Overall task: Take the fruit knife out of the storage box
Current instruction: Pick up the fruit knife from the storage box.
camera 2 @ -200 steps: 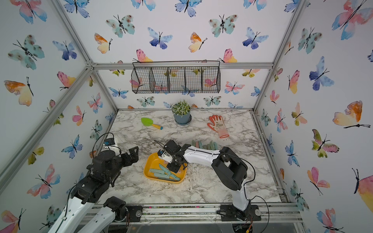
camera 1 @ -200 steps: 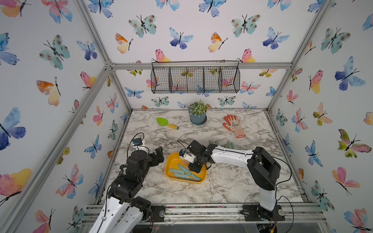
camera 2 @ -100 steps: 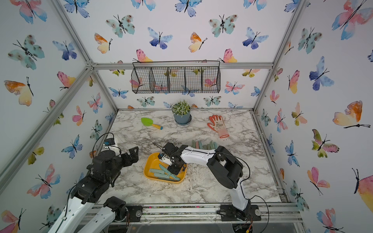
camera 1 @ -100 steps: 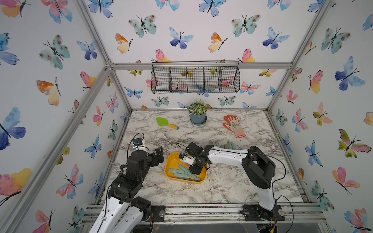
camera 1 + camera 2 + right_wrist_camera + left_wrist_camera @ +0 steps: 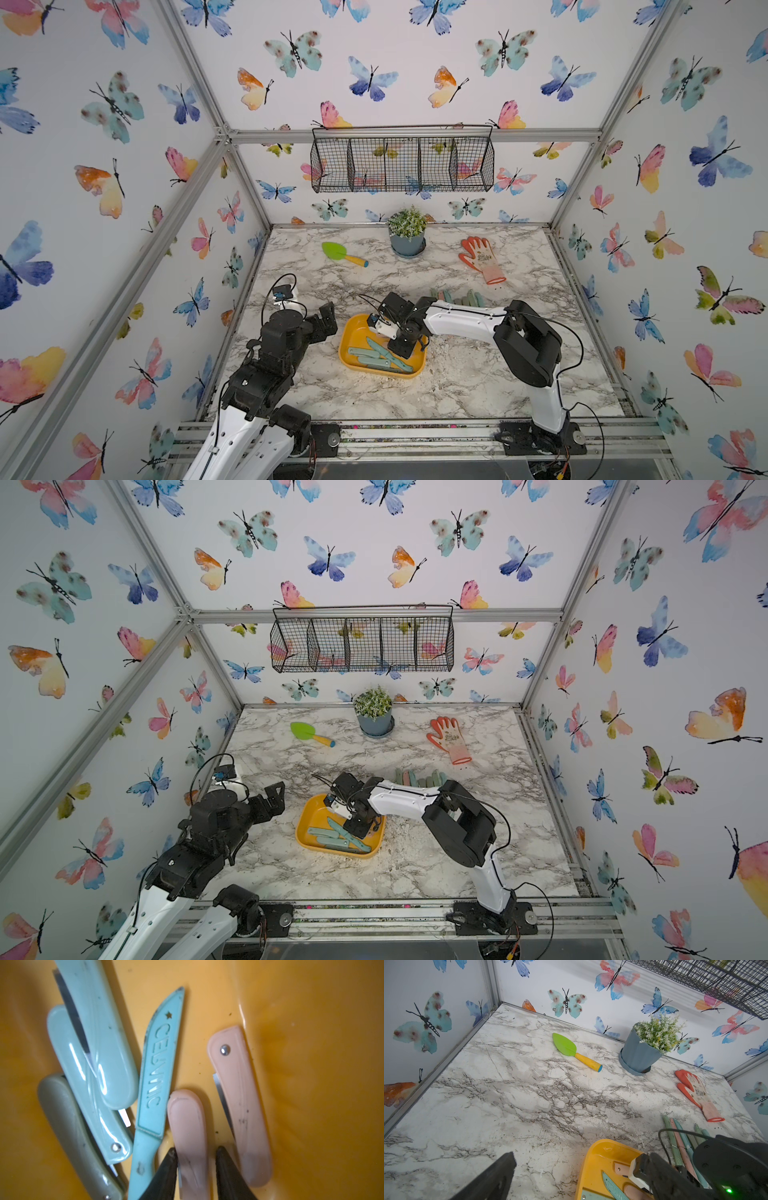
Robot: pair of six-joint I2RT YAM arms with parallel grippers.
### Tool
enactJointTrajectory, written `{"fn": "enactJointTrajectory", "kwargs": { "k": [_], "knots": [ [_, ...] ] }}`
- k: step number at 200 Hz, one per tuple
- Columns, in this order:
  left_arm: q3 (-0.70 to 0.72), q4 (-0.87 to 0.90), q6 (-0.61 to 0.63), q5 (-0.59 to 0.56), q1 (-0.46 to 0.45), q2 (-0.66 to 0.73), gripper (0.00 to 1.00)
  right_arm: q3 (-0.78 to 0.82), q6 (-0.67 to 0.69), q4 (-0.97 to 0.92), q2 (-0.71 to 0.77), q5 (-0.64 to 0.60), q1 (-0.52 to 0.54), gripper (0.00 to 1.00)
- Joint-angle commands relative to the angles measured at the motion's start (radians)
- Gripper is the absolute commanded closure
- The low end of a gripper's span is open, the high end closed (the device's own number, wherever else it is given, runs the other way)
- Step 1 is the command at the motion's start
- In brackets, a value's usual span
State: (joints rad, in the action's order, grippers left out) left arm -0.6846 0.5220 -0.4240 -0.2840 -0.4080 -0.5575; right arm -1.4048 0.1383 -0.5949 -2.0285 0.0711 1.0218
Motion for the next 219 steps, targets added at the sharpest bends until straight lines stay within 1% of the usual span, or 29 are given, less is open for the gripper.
{"fn": "enactJointTrajectory", "kwargs": {
  "k": [1, 54, 121, 174, 219],
  "knots": [
    [-0.012, 0.002, -0.006, -0.023, -0.003, 0.011, 0.02, -0.015, -0.012, -0.042, -0.037, -0.004, 0.009, 0.68],
    [-0.013, 0.003, -0.005, -0.021, -0.003, 0.01, 0.02, -0.028, -0.018, -0.048, -0.051, -0.015, 0.015, 0.75],
    [-0.011, 0.003, -0.005, -0.021, -0.003, 0.008, 0.01, -0.029, -0.028, -0.022, -0.004, -0.005, 0.015, 0.81],
    [-0.012, 0.001, -0.004, -0.015, -0.003, 0.01, 0.02, -0.036, -0.038, -0.015, 0.038, -0.001, 0.015, 0.82],
    [-0.006, -0.01, 0.007, 0.015, -0.003, 0.019, 0.02, -0.049, -0.046, 0.002, 0.082, 0.011, 0.015, 0.82]
  ]
}}
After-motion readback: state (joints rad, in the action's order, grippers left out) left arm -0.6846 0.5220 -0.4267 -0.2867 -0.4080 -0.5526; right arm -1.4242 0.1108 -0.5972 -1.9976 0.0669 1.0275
